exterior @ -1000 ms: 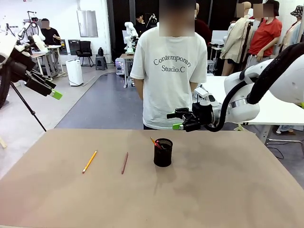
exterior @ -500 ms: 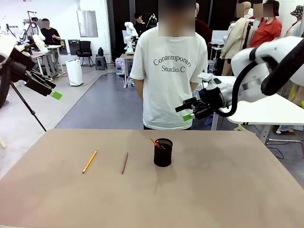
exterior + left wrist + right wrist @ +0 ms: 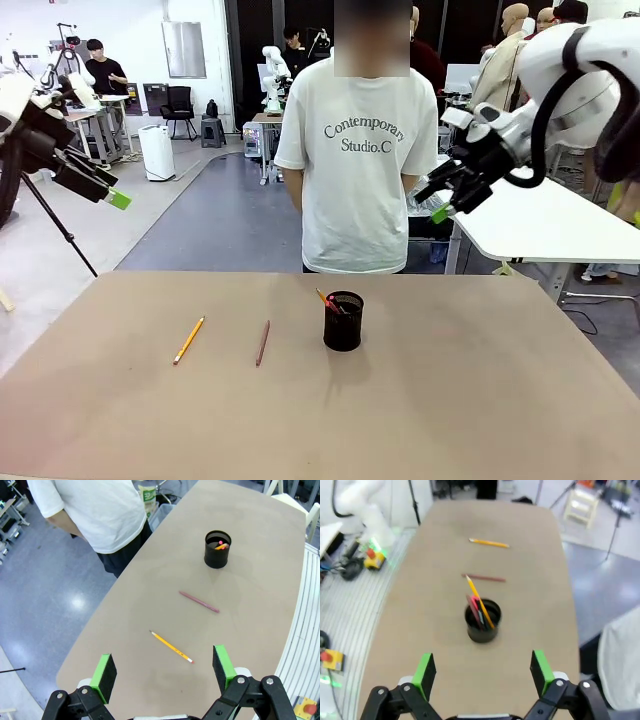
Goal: Place the pens into the pen holder.
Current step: Pick up a writing instrument from the table and place it into the Pen holder.
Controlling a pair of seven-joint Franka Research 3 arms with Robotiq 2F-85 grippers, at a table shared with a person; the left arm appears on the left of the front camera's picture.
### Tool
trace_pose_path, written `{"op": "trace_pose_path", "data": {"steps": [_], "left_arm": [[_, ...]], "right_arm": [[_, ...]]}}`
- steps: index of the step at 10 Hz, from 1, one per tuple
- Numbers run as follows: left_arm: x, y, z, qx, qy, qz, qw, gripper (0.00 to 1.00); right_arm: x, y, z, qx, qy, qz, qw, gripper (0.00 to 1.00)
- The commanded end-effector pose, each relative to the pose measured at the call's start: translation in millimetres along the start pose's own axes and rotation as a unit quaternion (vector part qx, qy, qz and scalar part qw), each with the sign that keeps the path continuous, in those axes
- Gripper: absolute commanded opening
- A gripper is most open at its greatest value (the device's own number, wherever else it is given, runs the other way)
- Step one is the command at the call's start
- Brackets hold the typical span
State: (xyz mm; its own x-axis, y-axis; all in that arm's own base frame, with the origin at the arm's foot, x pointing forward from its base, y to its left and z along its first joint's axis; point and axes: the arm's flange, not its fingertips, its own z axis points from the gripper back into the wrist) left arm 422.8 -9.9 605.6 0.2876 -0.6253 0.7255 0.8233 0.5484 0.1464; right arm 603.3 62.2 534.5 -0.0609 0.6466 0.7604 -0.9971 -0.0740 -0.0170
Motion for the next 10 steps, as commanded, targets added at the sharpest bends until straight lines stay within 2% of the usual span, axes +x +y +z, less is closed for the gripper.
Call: {"op": "trace_pose_path", "data": {"steps": [1,4,6,10], "left_arm": [[1,0,1,-0.003,-0.01,-0.001,1.0,1.0],[1,0,1,-0.003,-0.01,-0.001,1.0,1.0],[1,0,1,-0.003,-0.01,-0.001,1.0,1.0],[1,0,1,-0.003,-0.01,-0.001,1.0,1.0]], "right_arm": [[-15,6,21,-0.052,0.027,-0.031,0.998,1.0],[-54,31,54,-0.119,-0.004,-0.057,0.991,1.0],[-80,51,63,-0.138,-0.022,-0.079,0.987,1.0],[-85,70,61,-0.133,-0.044,-0.078,0.987,1.0]]}}
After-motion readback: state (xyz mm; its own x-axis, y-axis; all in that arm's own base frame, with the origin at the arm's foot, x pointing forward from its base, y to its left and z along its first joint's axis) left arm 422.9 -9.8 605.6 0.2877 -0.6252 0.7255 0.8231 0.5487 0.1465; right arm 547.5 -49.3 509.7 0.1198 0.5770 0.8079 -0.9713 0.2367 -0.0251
